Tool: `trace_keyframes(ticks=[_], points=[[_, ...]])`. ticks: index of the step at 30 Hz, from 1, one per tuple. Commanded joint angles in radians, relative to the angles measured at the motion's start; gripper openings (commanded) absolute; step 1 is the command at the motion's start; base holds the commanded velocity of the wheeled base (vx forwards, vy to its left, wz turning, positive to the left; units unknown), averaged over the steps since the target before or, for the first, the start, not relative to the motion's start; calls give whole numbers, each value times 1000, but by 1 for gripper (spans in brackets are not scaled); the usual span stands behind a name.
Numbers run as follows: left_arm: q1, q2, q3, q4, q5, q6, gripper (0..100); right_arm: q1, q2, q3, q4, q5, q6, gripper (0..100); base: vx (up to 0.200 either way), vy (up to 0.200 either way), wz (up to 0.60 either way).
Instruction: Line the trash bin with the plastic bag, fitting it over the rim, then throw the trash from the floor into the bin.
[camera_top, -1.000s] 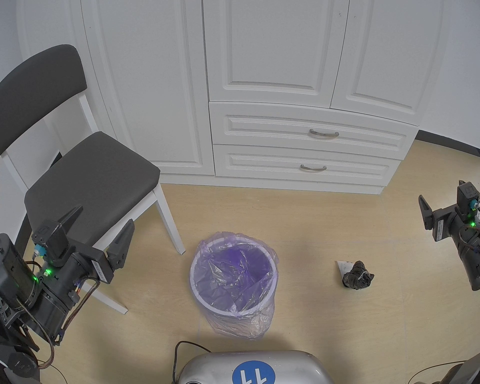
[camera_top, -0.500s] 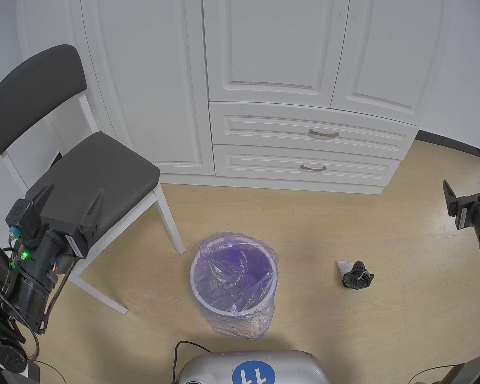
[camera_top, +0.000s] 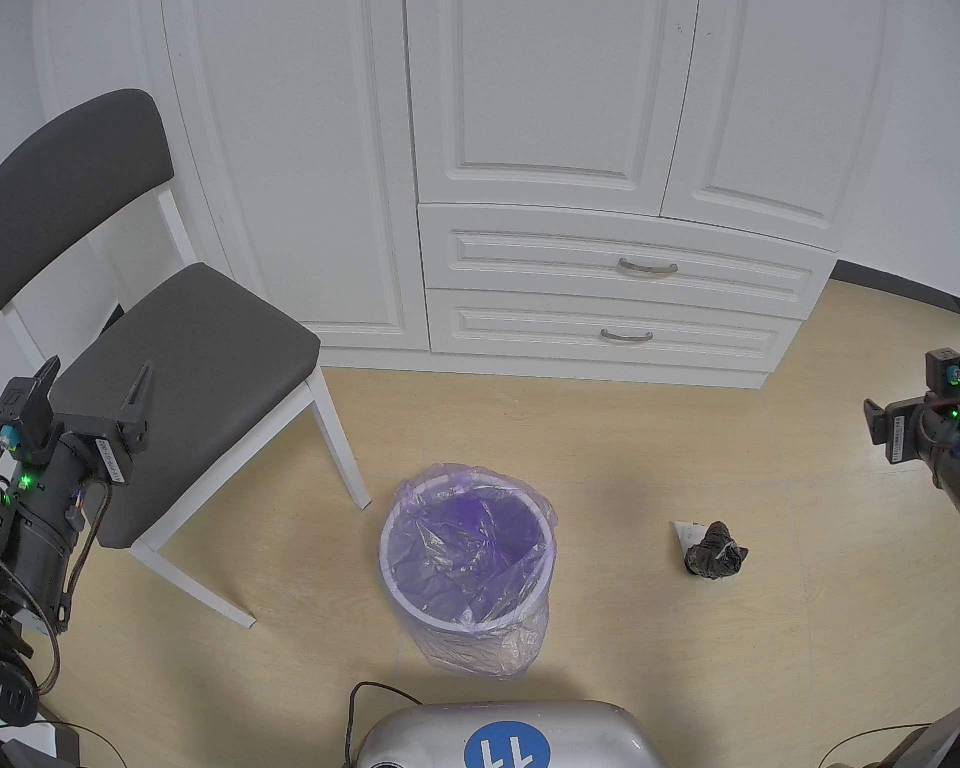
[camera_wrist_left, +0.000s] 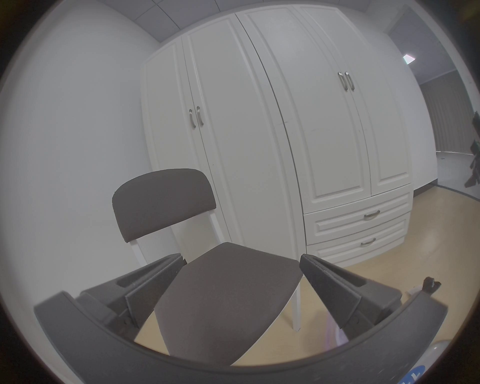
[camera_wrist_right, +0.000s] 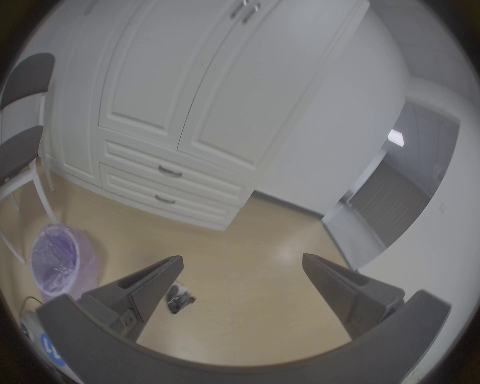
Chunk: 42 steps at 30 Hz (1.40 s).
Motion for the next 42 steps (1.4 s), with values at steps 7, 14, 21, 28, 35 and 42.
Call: trace_keyframes(ticks=[7, 14, 21, 28, 35, 42], points=[[48, -49, -47, 141, -5, -65, 100, -241, 378, -371, 428, 598, 275, 100, 0, 0, 0], [48, -49, -42, 141, -11, -63, 100, -315, 602, -397, 377, 651, 268, 100, 0, 0, 0], [59, -49, -44, 141, -14, -65, 100, -399, 896, -443, 187, 791, 266, 100, 0, 0, 0], [62, -48, -42, 141, -20, -65, 100, -404, 1163, -592, 155, 793, 320, 100, 0, 0, 0], [62, -40, -39, 141, -25, -65, 100, -329, 1235, -696, 169, 793, 352, 100, 0, 0, 0], [62, -16, -33, 141, -28, -63, 100, -234, 1343, -975, 428, 796, 348, 100, 0, 0, 0]])
